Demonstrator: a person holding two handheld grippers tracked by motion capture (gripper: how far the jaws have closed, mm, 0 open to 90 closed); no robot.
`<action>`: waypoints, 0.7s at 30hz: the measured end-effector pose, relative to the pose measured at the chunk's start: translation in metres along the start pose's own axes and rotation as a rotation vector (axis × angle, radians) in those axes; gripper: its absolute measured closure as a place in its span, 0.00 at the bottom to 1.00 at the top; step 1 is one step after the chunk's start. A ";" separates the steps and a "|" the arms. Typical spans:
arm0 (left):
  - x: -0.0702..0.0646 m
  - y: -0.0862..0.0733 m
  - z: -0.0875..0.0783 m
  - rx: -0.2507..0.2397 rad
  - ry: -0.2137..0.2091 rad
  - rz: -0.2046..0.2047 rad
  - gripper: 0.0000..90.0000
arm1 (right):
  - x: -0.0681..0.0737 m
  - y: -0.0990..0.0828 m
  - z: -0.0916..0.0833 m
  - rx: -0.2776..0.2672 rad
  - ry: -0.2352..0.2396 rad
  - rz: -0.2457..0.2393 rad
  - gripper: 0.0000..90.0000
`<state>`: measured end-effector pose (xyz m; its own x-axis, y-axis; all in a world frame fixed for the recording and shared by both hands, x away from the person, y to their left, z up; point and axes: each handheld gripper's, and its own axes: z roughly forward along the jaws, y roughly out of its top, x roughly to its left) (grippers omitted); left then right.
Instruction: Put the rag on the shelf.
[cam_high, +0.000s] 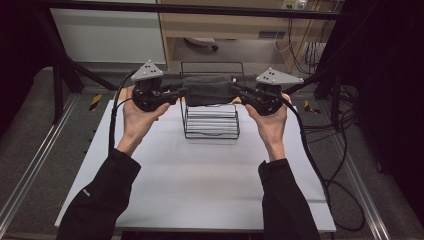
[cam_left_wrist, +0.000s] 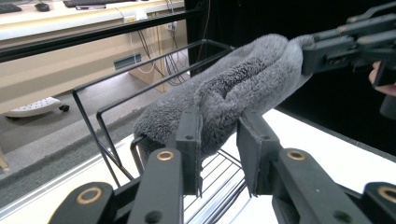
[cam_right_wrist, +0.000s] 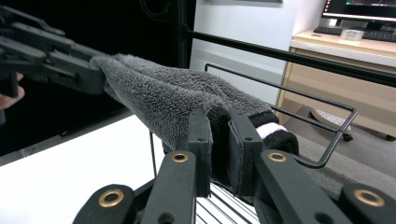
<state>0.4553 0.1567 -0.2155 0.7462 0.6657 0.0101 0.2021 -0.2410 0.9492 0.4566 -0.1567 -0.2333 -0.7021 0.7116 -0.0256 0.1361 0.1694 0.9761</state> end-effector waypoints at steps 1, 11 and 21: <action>0.000 0.003 -0.002 -0.007 -0.001 -0.004 0.78 | 0.000 0.000 0.000 0.002 0.002 0.002 0.91; 0.006 0.025 0.004 0.024 0.028 -0.064 0.93 | 0.000 -0.006 0.000 0.018 0.023 -0.017 0.90; -0.001 0.013 0.021 0.134 -0.022 -0.046 1.00 | 0.001 -0.011 0.000 0.048 0.030 -0.037 0.87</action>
<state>0.4705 0.1377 -0.2097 0.7473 0.6632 -0.0408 0.3185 -0.3036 0.8980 0.4546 -0.1580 -0.2446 -0.7278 0.6836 -0.0546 0.1427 0.2288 0.9630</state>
